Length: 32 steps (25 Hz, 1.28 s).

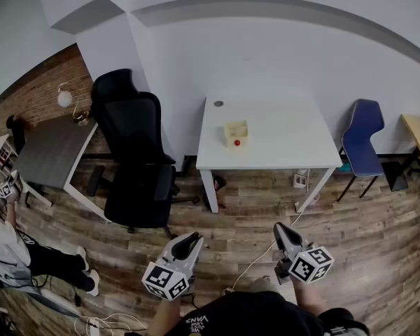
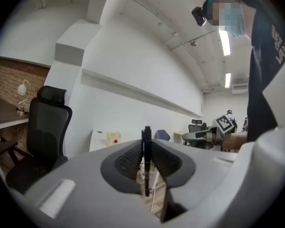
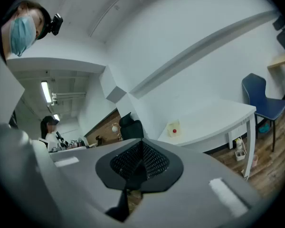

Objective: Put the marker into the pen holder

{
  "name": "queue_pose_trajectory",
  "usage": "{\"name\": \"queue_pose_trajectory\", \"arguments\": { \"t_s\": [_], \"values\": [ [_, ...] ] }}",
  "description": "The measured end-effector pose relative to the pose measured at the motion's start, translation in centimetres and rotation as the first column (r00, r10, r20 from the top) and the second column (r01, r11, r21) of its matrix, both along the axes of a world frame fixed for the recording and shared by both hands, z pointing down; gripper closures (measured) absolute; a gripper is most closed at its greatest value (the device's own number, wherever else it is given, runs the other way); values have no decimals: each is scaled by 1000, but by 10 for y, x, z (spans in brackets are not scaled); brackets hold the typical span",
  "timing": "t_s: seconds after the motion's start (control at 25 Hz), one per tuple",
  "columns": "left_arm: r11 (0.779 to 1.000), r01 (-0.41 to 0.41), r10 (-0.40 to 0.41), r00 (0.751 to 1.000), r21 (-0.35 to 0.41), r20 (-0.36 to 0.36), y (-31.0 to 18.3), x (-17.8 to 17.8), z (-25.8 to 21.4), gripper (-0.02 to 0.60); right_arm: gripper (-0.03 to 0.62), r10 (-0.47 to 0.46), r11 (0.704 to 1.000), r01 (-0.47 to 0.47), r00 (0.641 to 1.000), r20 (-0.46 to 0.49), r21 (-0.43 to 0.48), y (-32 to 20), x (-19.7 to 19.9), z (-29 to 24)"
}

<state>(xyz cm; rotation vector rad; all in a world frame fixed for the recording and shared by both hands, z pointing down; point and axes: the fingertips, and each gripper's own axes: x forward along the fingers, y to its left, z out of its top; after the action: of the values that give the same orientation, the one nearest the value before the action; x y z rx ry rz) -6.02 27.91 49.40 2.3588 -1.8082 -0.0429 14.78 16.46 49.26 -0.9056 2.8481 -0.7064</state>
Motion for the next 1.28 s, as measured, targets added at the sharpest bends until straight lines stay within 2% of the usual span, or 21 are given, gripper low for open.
{"name": "queue_pose_trajectory", "arguments": {
  "t_s": [0.2, 0.44, 1.28],
  "values": [
    [1000, -11, 10, 1000, -18, -23, -4, -1, 9, 466, 592, 19, 999, -18, 1000, 22, -36, 0, -1, 2],
    [999, -16, 15, 1000, -29, -27, -30, -1, 16, 466, 592, 27, 998, -26, 1000, 15, -59, -28, 2, 10],
    [997, 74, -74, 997, -18, 4, -193, -4, 5, 469, 592, -76, 995, 79, 996, 55, -65, -209, -17, 14]
  ]
}}
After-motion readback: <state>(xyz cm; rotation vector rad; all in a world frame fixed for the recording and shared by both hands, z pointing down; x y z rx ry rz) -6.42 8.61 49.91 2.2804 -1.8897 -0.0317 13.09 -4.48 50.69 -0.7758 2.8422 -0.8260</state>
